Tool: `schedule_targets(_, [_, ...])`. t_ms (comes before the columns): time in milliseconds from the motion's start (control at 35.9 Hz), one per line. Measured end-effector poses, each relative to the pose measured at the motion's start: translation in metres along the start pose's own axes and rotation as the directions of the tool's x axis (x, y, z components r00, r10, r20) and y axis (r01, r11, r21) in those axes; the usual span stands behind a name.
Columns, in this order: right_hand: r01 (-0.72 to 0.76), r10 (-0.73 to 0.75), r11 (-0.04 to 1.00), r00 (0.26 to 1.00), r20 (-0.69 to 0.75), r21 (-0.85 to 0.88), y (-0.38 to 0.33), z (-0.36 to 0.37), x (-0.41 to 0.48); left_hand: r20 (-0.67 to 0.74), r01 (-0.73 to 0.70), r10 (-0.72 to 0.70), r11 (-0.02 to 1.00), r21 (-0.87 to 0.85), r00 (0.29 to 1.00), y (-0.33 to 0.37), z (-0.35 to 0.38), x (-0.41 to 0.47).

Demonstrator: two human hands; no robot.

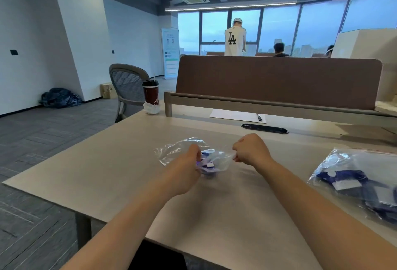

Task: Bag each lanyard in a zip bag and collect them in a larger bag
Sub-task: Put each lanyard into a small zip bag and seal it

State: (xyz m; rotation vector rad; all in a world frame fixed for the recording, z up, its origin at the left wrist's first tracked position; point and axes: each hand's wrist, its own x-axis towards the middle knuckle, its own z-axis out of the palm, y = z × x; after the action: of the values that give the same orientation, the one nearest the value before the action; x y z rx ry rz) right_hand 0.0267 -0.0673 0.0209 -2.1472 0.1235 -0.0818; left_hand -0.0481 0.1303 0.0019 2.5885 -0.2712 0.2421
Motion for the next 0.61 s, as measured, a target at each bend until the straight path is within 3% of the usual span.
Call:
schedule_targets(195, [0.170, -0.165, 0.969, 0.985, 0.047, -0.181, 0.000, -0.015, -0.001, -0.136, -0.128, 0.117, 0.989, -0.075, 0.984, -0.018, -0.021, 0.007])
schedule_targets(334, [0.253, -0.236, 0.920, 0.967, 0.091, -0.298, -0.008, -0.030, -0.012, -0.149, -0.055, 0.040, 0.994, -0.098, 0.988, -0.021, -0.041, 0.012])
schedule_targets(445, [0.340, -0.332, 0.803, 0.937, 0.107, -0.489, -0.019, -0.033, -0.023, -0.174, -0.029, 0.007, 0.991, -0.127, 0.985, -0.018, -0.046, 0.017])
schedule_targets(529, [0.487, -0.467, 0.735, 0.868, 0.168, -0.472, -0.027, -0.027, -0.031, -0.173, -0.017, -0.008, 0.990, -0.138, 0.985, -0.014, -0.046, 0.020])
schedule_targets(612, [0.560, -0.517, 0.735, 0.828, 0.219, -0.383, -0.038, -0.015, -0.038, -0.151, 0.004, -0.023, 0.992, -0.124, 0.988, -0.010, -0.043, 0.022])
